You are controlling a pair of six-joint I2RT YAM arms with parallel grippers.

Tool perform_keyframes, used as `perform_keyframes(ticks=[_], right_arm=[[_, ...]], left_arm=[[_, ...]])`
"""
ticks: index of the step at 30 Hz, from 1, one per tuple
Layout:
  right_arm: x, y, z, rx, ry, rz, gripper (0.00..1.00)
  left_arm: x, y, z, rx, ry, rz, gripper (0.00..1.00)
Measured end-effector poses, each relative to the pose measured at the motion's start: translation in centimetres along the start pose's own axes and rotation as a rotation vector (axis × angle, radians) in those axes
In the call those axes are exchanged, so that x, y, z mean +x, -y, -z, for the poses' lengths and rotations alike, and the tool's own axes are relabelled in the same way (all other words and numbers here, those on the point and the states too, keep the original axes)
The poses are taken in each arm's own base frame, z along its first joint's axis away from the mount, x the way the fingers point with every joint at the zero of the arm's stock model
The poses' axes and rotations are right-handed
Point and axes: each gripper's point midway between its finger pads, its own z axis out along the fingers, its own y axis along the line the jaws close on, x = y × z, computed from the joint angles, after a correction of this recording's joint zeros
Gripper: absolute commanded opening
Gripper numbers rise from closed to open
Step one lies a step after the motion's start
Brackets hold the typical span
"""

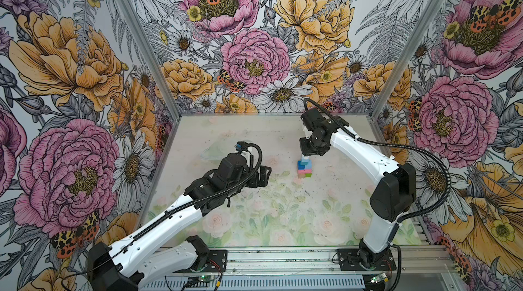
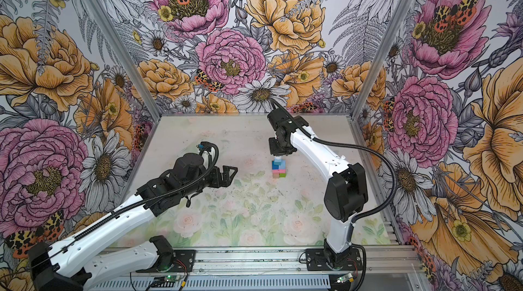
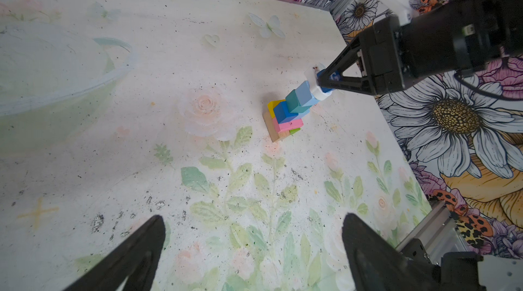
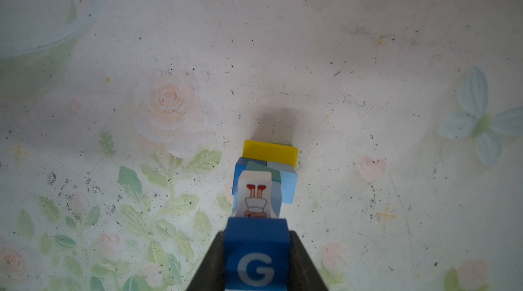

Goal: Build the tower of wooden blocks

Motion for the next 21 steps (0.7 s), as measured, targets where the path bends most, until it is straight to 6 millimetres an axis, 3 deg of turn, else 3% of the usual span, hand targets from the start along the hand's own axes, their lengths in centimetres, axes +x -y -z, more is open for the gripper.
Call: perform_keyframes(ticks=[15,21], right_arm=[[-0.34,-0.25,0.33,-0.012,0.011,0.007,0.54],[-0.83,-0.37,0.95,-0.016,0.027,0.007,0.72]], left_arm=[[-0.09,-0.15,-0.01,-0.004,0.002,0.003,0.99],[-0.37,-0.44,0.11,-0.009,0.011,0.009,0.99]])
